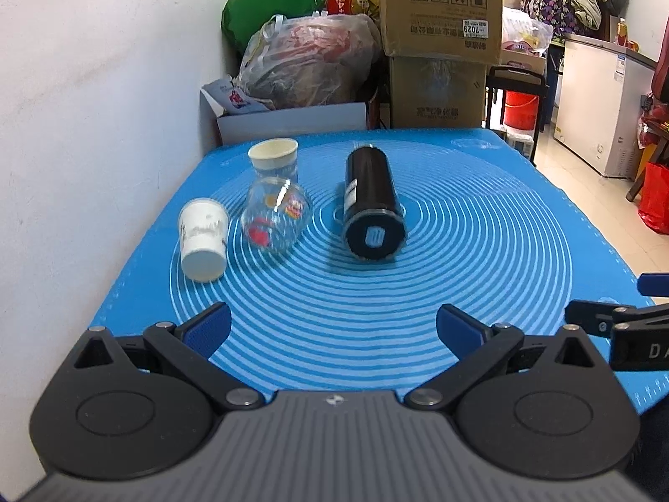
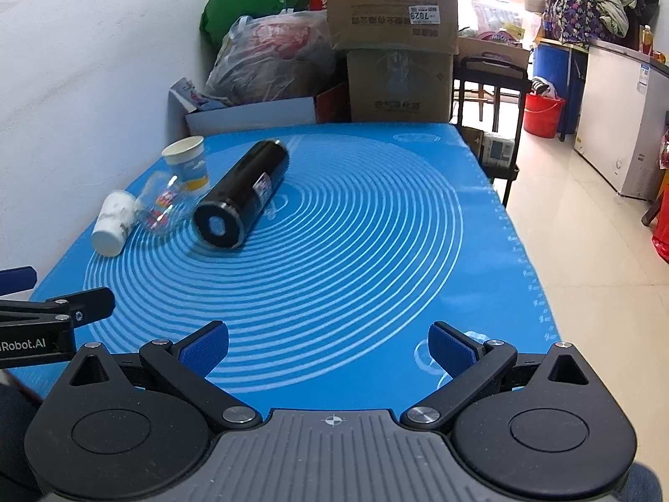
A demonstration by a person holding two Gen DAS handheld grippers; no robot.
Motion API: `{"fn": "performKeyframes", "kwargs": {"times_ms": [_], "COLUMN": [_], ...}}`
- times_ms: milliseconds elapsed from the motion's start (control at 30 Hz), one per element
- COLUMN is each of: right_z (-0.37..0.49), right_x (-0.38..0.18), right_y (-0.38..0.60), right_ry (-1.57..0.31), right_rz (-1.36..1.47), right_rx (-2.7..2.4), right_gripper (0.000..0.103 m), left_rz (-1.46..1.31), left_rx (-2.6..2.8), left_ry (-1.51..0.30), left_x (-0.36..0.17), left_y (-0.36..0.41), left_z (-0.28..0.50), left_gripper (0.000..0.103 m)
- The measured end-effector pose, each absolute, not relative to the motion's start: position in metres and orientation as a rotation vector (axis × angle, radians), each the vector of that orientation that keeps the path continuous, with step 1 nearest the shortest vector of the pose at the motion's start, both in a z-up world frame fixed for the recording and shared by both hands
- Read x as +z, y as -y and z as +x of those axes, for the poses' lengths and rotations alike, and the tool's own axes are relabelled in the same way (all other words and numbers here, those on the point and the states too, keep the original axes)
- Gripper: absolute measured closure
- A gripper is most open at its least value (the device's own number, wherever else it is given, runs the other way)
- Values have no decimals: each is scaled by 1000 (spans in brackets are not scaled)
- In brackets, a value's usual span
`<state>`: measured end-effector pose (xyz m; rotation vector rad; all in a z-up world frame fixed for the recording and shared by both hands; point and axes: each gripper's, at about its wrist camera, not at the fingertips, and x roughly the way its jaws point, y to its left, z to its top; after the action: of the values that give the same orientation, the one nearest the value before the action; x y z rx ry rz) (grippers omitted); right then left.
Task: Flip cup upside down
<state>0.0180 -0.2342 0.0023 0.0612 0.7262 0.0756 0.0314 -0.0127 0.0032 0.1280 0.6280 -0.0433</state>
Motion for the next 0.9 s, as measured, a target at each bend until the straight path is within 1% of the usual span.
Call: {"fn": "performKeyframes", "kwargs": {"times_ms": [333, 533, 733, 767, 800, 833, 900], "right_z": [65, 86, 102, 103, 104, 105, 106], "right_x": [3, -12, -30, -32, -34, -35, -39], "right_y": [254, 265, 278, 279, 280, 280, 280], "right_ry": [-714, -744, -778, -782, -785, -788, -793], "right_rz": [68, 81, 108, 110, 112, 111, 109], "right_rx": [43, 11, -26, -29, -30, -32, -34], "right_gripper": [0, 0, 0, 0, 0, 0, 0], "left_rz": [149, 165, 98, 108, 118, 123, 138], "left_rx": [-60, -52, -17, -7, -6, -25, -41], "left_ry": [-623, -681, -745, -753, -760, -770, -787], "left_x": [-1, -24, -50, -53, -56, -57, -60], "left_y": [33, 50, 49, 50, 52, 54, 59], "left_z": [103, 176, 229, 234, 239, 242, 244], "left_gripper": [0, 0, 1, 2, 10, 15, 29]}}
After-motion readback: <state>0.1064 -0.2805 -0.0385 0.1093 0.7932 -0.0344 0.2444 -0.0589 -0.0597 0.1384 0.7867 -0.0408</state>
